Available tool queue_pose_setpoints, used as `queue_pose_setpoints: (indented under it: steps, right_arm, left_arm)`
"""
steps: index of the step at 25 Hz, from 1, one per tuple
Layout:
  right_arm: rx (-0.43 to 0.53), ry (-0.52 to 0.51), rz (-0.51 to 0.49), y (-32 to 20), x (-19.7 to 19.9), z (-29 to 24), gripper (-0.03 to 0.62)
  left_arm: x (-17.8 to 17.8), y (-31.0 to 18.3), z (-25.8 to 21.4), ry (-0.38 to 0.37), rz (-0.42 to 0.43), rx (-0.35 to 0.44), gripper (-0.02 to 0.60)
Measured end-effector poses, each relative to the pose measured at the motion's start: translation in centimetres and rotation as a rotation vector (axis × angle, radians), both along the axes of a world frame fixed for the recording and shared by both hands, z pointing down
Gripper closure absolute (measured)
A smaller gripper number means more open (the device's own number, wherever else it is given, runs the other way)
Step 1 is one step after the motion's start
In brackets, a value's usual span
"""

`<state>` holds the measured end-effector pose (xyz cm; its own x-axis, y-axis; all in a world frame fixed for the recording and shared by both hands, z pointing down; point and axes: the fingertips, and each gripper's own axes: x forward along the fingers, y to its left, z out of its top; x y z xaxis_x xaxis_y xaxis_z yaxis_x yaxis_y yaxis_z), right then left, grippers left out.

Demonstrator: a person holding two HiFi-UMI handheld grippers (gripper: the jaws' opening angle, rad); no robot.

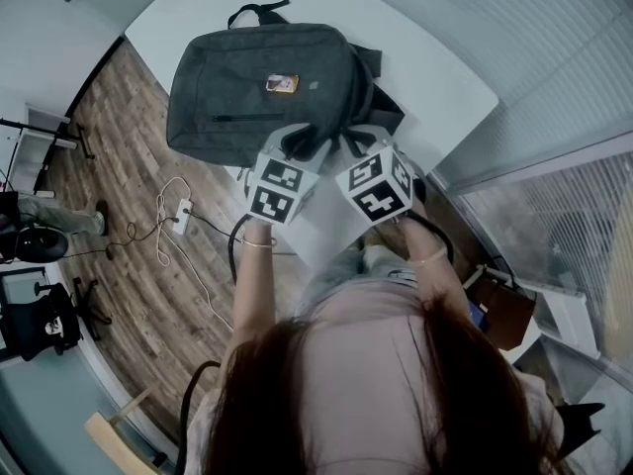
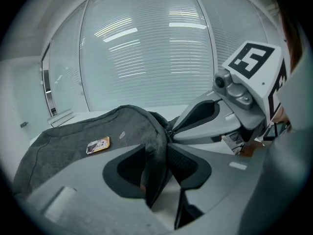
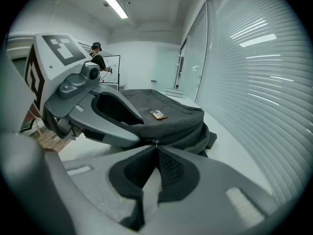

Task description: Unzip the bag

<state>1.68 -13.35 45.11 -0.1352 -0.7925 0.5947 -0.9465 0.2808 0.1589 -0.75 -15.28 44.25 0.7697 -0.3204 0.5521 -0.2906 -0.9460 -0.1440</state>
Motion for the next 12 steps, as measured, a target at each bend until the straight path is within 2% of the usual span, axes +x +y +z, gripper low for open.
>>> queue_pose_setpoints:
  steps: [8, 12]
  right_arm:
    - [-0.001, 0.031, 0.006, -0.18, -0.05, -0.48, 0.585]
    - [0.007, 0.040, 0.025, -0.24, -0.11, -0.83, 0.583]
  left_arm:
    - [0.32, 0.08, 0.04, -0.020, 0.037, 0.020, 0.464]
    - [0.12, 0.15, -0.35, 0.011, 0.045, 0.001, 0.478]
